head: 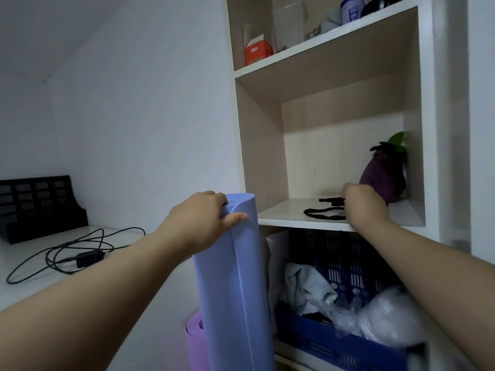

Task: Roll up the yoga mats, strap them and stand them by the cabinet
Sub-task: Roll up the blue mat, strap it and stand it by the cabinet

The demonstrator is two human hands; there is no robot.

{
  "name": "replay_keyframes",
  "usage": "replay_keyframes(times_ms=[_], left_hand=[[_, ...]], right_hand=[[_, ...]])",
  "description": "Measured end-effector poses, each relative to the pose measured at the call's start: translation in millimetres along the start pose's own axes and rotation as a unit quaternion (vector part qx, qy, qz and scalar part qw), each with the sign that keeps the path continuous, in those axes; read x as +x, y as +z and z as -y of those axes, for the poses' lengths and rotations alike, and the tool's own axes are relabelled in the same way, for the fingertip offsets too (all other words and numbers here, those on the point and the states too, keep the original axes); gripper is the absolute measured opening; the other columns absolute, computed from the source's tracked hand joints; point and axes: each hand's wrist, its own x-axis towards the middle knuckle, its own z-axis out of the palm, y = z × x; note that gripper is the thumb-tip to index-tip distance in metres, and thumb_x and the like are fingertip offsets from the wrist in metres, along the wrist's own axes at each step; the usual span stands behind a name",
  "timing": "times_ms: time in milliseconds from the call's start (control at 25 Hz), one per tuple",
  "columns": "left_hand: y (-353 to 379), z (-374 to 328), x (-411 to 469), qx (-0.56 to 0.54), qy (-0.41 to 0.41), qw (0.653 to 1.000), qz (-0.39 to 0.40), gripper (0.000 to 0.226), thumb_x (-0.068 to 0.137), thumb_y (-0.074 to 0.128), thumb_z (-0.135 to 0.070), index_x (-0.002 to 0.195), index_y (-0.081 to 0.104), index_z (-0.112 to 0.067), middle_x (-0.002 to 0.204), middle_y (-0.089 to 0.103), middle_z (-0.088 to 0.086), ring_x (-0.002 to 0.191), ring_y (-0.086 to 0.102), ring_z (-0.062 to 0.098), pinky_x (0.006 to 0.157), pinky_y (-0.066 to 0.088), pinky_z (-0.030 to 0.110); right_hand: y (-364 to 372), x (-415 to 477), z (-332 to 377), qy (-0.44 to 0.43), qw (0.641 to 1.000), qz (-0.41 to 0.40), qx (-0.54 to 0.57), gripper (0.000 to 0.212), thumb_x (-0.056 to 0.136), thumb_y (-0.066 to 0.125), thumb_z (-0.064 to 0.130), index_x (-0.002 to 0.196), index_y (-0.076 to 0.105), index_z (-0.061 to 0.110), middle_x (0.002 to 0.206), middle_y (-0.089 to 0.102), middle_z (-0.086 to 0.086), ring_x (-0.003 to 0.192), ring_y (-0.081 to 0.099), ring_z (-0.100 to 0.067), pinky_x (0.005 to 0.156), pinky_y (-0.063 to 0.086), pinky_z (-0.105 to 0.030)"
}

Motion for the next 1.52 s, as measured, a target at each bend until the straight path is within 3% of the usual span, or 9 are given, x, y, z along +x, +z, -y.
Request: replay_keyframes(times_ms=[240,440,680,840,1000,1120,1200,1360,1520], left_hand=[[-3.0,3.3,-8.4,0.013,-0.004,1.000,-0.005,0.040,0.091,0.038,-0.062,0.093,0.047,-0.024,0.089,0.044,-0.008,0.086,0.046,0.015,0.068,0.037,0.030],[-9.9,7.1,-18.9,0.020,0.001,1.000,-0.008,0.037,0.091,0.038,-0.062,0.089,0.042,-0.025,0.087,0.042,-0.008,0.085,0.042,0.015,0.069,0.038,0.031],[-24.0,23.9,-53.1,0.024,-0.018,1.000,-0.009,0.034,0.090,0.040,-0.061,0.092,0.041,-0.027,0.089,0.042,-0.007,0.087,0.042,0.016,0.070,0.038,0.032],[-47.8,43.7,-112.7,0.032,-0.054,0.998,-0.012,0.032,0.090,0.044,-0.058,0.089,0.042,-0.026,0.088,0.042,-0.007,0.085,0.041,0.015,0.066,0.033,0.032],[-64.1,64.0,-206.4,0.025,-0.106,0.994,-0.013,0.036,0.088,0.046,-0.058,0.092,0.049,-0.022,0.095,0.047,-0.005,0.099,0.046,0.019,0.077,0.043,0.037],[-52.1,68.5,-285.4,0.051,-0.152,0.987,0.007,0.042,0.090,0.049,-0.054,0.109,0.055,-0.017,0.112,0.053,-0.001,0.113,0.045,0.020,0.083,0.043,0.037],[-38.8,69.5,-341.2,0.080,-0.156,0.984,0.029,0.045,0.090,0.051,-0.053,0.112,0.056,-0.014,0.113,0.055,0.002,0.115,0.046,0.024,0.083,0.042,0.036],[-18.9,77.3,-435.7,0.089,-0.210,0.973,0.043,0.043,0.090,0.055,-0.049,0.110,0.058,-0.011,0.109,0.057,0.003,0.108,0.049,0.025,0.079,0.036,0.031],[-6.5,78.8,-496.4,0.088,-0.243,0.964,0.060,0.042,0.091,0.053,-0.049,0.111,0.057,-0.013,0.111,0.056,0.003,0.106,0.049,0.023,0.091,0.037,0.032]], right_hand=[[-12.0,8.3,-3.0,-0.026,0.994,-0.083,0.066,0.028,0.083,0.045,-0.013,0.107,0.054,-0.001,0.096,0.049,-0.020,0.068,0.049,-0.030,0.055,0.038,-0.029],[-18.2,5.2,8.6,-0.031,0.991,-0.035,0.126,0.014,0.089,0.044,-0.003,0.097,0.050,0.007,0.108,0.049,-0.016,0.076,0.050,-0.028,0.060,0.034,-0.028],[-44.0,-34.8,76.0,-0.221,0.941,-0.052,0.250,0.003,0.090,0.056,0.007,0.093,0.056,0.007,0.100,0.057,-0.007,0.089,0.055,-0.026,0.075,0.043,-0.035],[-69.1,-92.2,147.2,-0.279,0.911,0.049,0.298,0.015,0.090,0.059,0.021,0.085,0.047,0.015,0.073,0.056,-0.001,0.069,0.050,-0.025,0.060,0.037,-0.034],[-63.0,-174.1,204.4,-0.230,0.885,0.258,0.313,0.022,0.087,0.060,0.020,0.071,0.046,0.014,0.064,0.046,0.000,0.061,0.041,-0.018,0.050,0.028,-0.027],[-47.9,-245.4,228.6,-0.188,0.833,0.379,0.357,0.039,0.082,0.064,0.016,0.053,0.037,0.015,0.050,0.037,-0.004,0.048,0.030,-0.018,0.046,0.022,-0.026],[-35.7,-295.8,241.9,-0.140,0.776,0.466,0.401,0.033,0.085,0.064,0.018,0.056,0.049,0.013,0.046,0.049,-0.002,0.039,0.036,-0.014,0.042,0.028,-0.020],[-30.8,-375.1,267.2,-0.008,0.652,0.536,0.536,0.014,0.095,0.052,0.014,0.091,0.060,0.004,0.078,0.070,-0.006,0.038,0.051,-0.009,0.045,0.040,-0.016],[-39.5,-426.5,290.2,-0.018,0.546,0.612,0.572,0.034,0.094,0.029,0.000,0.105,0.059,0.010,0.102,0.063,-0.011,0.067,0.062,-0.024,0.063,0.044,-0.029]])
